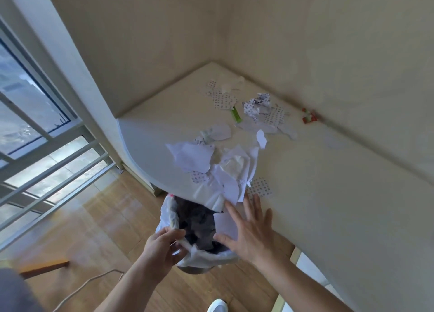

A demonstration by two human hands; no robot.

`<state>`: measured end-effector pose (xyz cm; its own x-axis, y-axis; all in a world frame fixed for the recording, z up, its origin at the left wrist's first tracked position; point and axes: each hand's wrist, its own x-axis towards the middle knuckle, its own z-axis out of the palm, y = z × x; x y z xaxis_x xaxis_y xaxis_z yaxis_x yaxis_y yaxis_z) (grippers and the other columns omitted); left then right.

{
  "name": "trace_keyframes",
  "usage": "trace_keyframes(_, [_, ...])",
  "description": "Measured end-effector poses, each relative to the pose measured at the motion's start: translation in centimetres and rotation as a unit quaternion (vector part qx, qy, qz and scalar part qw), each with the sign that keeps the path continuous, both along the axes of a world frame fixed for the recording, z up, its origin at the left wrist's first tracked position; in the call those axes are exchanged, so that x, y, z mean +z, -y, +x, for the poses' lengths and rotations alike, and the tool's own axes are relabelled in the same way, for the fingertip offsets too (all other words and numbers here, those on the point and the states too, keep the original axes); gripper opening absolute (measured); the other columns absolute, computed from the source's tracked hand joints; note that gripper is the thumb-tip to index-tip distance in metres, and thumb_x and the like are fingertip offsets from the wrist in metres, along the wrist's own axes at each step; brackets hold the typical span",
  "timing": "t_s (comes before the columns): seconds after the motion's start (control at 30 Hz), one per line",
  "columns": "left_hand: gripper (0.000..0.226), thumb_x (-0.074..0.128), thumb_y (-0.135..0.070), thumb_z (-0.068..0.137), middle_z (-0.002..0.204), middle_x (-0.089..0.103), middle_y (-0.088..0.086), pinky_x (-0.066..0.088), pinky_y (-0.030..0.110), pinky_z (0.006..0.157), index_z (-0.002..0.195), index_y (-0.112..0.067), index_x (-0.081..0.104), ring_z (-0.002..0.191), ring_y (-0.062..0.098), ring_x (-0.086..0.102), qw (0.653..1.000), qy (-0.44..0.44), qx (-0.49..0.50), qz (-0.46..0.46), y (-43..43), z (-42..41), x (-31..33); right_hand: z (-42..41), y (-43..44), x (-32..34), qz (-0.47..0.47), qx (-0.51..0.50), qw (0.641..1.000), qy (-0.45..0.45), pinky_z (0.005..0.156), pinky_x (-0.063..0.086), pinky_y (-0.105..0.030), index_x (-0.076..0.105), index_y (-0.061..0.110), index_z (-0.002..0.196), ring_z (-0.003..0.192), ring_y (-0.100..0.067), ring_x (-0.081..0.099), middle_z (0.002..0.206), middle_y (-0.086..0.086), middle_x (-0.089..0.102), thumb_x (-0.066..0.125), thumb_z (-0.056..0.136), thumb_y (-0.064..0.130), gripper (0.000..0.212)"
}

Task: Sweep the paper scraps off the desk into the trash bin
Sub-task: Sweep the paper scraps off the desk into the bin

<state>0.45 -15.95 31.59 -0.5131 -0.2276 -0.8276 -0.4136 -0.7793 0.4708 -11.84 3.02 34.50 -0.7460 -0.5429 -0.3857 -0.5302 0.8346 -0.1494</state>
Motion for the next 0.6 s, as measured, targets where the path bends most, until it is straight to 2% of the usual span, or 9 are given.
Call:
trace_keyframes(0.17, [0.024,0.064,0.005,0.079,0.060,0.059,0.006,0.052,0.030,0.051,0.070,-0.012,0.050,0.050,0.017,0.055,1.000,-0.004,0.017,-0.002,0.7,0.5,0.0,2.6,-0.2,0.4,-0.027,0.011,0.999,0.017,0.115,0.003,-0.061,0.001,0.045,0.149,0.147,-0.033,-0.018,0.163,-0.006,-0.007,0.003,0.062,0.089,0.097])
trace_keyframes(0.27, [0.023,0.065,0.006,0.079,0.059,0.059,0.006,0.052,0.030,0.050,0.071,-0.011,0.051,0.049,0.017,0.054,1.000,-0.002,0.023,-0.006,0.7,0.7,0.0,3.9,0.1,0.2,-0.036,0.034,0.999,0.004,0.114,0.019,-0.063,0.022,0.042,0.148,0.148,-0.038,0.006,0.162,-0.010,0.014,0.015,0.074,0.088,0.087])
trace_keyframes(0.3, [0.023,0.065,0.006,0.079,0.058,0.059,0.006,0.052,0.030,0.049,0.071,-0.011,0.051,0.047,0.016,0.055,1.000,-0.002,0.024,-0.005,0.8,0.7,0.1,4.3,0.2,0.3,-0.047,0.042,0.998,-0.007,0.114,0.018,-0.061,0.027,0.041,0.147,0.148,-0.037,0.012,0.161,-0.010,0.020,0.017,0.076,0.087,0.085])
trace_keyframes(0.37, [0.023,0.065,0.006,0.079,0.057,0.059,0.006,0.052,0.030,0.049,0.071,-0.011,0.051,0.048,0.017,0.055,1.000,-0.001,0.024,-0.001,0.9,0.7,0.4,5.0,0.2,1.1,-0.052,0.054,0.997,0.015,0.118,-0.001,-0.052,0.024,0.043,0.148,0.149,-0.033,0.005,0.163,-0.006,0.013,0.012,0.073,0.088,0.089])
trace_keyframes(0.4, [0.024,0.066,0.005,0.078,0.057,0.058,0.006,0.052,0.030,0.050,0.071,-0.012,0.051,0.051,0.018,0.054,1.000,-0.001,0.022,-0.004,1.0,0.7,0.5,5.3,0.1,1.6,-0.047,0.055,0.996,0.052,0.118,-0.002,-0.048,0.021,0.043,0.149,0.150,-0.029,0.004,0.163,-0.003,0.010,0.009,0.070,0.088,0.091])
trace_keyframes(0.47, [0.025,0.066,0.005,0.078,0.056,0.059,0.005,0.052,0.030,0.050,0.070,-0.012,0.051,0.052,0.018,0.053,1.000,-0.002,0.020,-0.008,1.3,0.7,0.7,5.1,-0.4,3.1,-0.086,0.044,0.992,0.079,0.118,0.021,-0.038,0.031,0.041,0.146,0.146,-0.022,0.021,0.159,0.005,0.022,0.011,0.073,0.086,0.088])
trace_keyframes(0.5, [0.026,0.065,0.006,0.079,0.055,0.059,0.005,0.052,0.030,0.050,0.068,-0.013,0.050,0.052,0.018,0.053,1.000,-0.005,0.022,-0.007,1.4,0.8,0.8,4.7,-0.6,3.9,-0.120,0.033,0.990,0.070,0.111,0.033,-0.033,0.039,0.039,0.143,0.140,-0.016,0.033,0.153,0.010,0.033,0.014,0.075,0.084,0.085])
trace_keyframes(0.53, [0.027,0.065,0.006,0.079,0.055,0.060,0.005,0.052,0.030,0.049,0.068,-0.013,0.049,0.053,0.019,0.053,1.000,-0.007,0.026,-0.006,1.4,0.9,0.9,3.9,-0.8,4.5,-0.146,0.021,0.987,0.057,0.104,0.040,-0.030,0.046,0.036,0.138,0.133,-0.012,0.042,0.146,0.012,0.042,0.016,0.077,0.083,0.082])
trace_keyframes(0.6, [0.030,0.065,0.006,0.079,0.054,0.059,0.005,0.051,0.029,0.048,0.066,-0.013,0.047,0.052,0.019,0.052,0.999,-0.005,0.032,-0.006,1.4,1.0,0.8,0.9,-1.3,5.3,-0.179,-0.019,0.983,0.029,0.098,0.042,-0.028,0.051,0.031,0.135,0.127,-0.012,0.047,0.138,0.010,0.049,0.021,0.080,0.081,0.080])
